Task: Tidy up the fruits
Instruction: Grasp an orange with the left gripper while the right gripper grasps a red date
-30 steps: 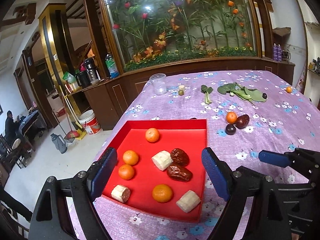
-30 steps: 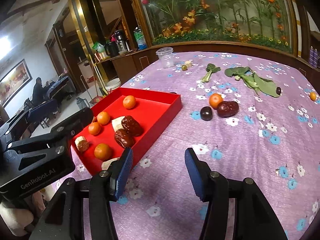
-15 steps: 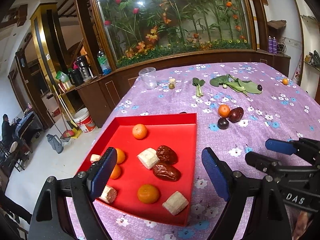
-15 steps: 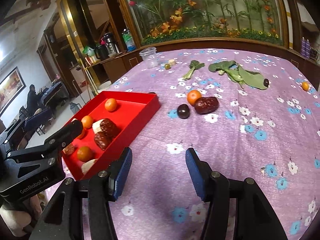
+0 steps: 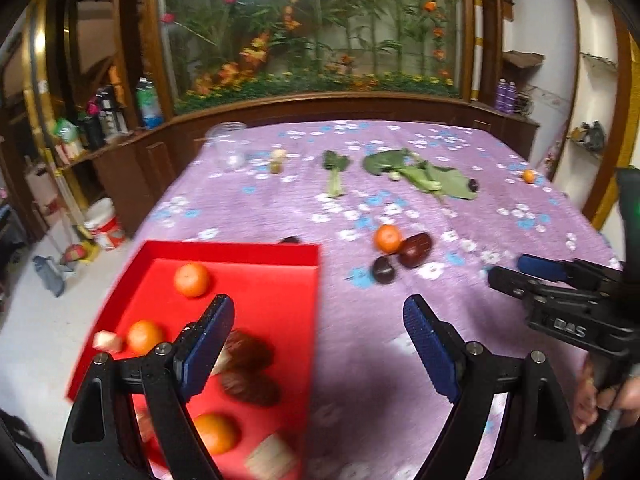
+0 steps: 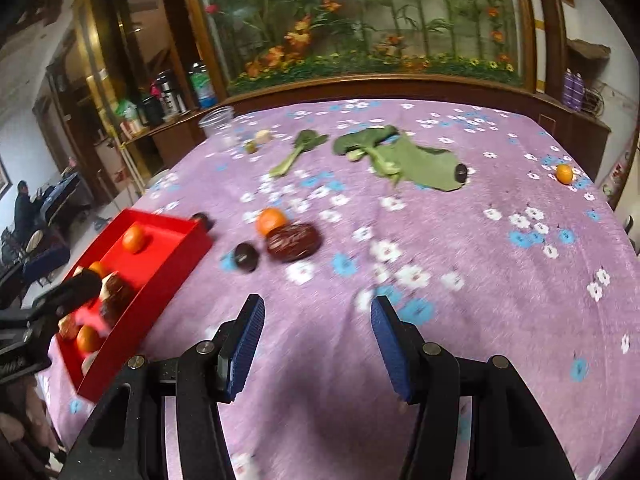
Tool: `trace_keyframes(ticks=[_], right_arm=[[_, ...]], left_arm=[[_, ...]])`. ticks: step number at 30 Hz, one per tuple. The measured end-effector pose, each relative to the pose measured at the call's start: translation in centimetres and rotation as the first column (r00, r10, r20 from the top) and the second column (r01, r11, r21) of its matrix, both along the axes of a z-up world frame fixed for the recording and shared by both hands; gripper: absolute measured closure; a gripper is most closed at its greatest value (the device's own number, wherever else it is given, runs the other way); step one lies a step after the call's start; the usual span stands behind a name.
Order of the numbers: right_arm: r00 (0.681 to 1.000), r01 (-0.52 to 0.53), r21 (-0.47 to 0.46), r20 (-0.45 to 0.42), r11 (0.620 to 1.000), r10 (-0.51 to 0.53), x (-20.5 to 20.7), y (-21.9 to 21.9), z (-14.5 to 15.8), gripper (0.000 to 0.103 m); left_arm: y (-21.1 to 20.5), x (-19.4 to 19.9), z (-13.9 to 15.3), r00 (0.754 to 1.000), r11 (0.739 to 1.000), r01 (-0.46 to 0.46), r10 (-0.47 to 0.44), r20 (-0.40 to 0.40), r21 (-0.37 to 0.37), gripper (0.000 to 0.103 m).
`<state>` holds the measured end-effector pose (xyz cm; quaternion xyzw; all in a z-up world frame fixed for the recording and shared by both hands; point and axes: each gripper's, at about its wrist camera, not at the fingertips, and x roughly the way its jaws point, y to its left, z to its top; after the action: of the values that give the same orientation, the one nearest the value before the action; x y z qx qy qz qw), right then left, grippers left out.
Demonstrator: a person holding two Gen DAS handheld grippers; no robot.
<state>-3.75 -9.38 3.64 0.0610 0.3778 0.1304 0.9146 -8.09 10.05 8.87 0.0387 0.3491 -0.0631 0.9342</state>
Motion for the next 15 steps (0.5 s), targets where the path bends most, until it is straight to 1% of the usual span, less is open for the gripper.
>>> trace_keyframes(ticks=[2,5,8,10,12,15], right_arm=[[1.000,-0.003,0.030,-0.020,1.000,0.004,1.5,-0.4,-0.3,0.043],[0.998,-0.029,0.096,-0.058,0.995,0.035,3.8,-0.3,-0.9,0.043],[0.995,-0.055,0.135,-0.080,0.989,0.066,5.2,0.4,-1.5,0.043],[0.992,-0.069,0.134,-0.092,0.989,0.082,6.0,1.1,-1.9,0.043],[0.991,-0.075,0.128,-0.105,0.989,0.088,6.9,1.8,-2.3,0.043],[0.989,-0.080,0.130,-0.117,0.988,0.095,7.7,2.6,-2.8,0.043]], left_arm=[[-1.1,1.2,-0.4,0.999,0.998,0.048,-0.048,-0.020,-0.031,0.017],[-2.8,3.1,-1.8,0.993,0.993,0.106,-0.108,-0.047,-0.051,0.017],[-3.6,4.6,-2.9,0.988,0.990,0.127,-0.131,-0.084,-0.053,0.018],[-3.5,5.3,-3.1,0.985,0.988,0.133,-0.140,-0.098,-0.075,0.019],[-2.9,5.6,-3.0,0.987,0.988,0.121,-0.130,-0.098,-0.096,0.019],[-1.2,6.3,-2.6,0.988,0.983,0.085,-0.104,-0.114,-0.166,0.019]])
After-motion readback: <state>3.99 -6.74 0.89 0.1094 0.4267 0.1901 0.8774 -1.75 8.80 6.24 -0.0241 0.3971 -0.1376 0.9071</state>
